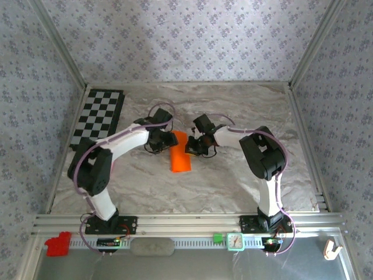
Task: Fold a paper plane with a square sheet of paper (pick it up from the middle)
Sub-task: Hold the square sheet of paper at the center of the table, then first fold the square sheet of paper in half at the center of the table.
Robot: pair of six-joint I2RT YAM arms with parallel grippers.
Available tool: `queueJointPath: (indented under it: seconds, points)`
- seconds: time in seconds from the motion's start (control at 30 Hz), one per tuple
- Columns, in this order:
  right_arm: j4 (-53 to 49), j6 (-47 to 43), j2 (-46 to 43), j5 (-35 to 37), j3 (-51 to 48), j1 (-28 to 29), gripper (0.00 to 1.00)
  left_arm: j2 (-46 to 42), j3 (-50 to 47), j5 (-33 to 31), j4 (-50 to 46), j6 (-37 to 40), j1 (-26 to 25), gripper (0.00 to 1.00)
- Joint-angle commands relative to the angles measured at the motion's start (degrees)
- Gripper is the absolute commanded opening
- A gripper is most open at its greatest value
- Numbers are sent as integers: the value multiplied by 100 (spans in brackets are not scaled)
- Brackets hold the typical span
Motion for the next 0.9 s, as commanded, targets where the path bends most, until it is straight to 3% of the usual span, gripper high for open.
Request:
queueJointPath:
  seconds: [0.0, 0.13, 0.4, 0.87]
  points:
    - [-1180, -122, 629, 928, -193, 161, 9, -384, -207, 561, 503, 150, -16, 59]
    - [-1374, -149, 701, 1069, 39, 202, 7, -254, -505, 1304, 1285, 21, -15, 47]
    - [-1525, -166, 714, 1146, 110, 205, 7, 436, -502, 2008, 1655, 15, -46, 30]
    - [-1723, -193, 763, 1243, 176, 221, 7, 983, -216, 1617, 1145, 194, -108, 18]
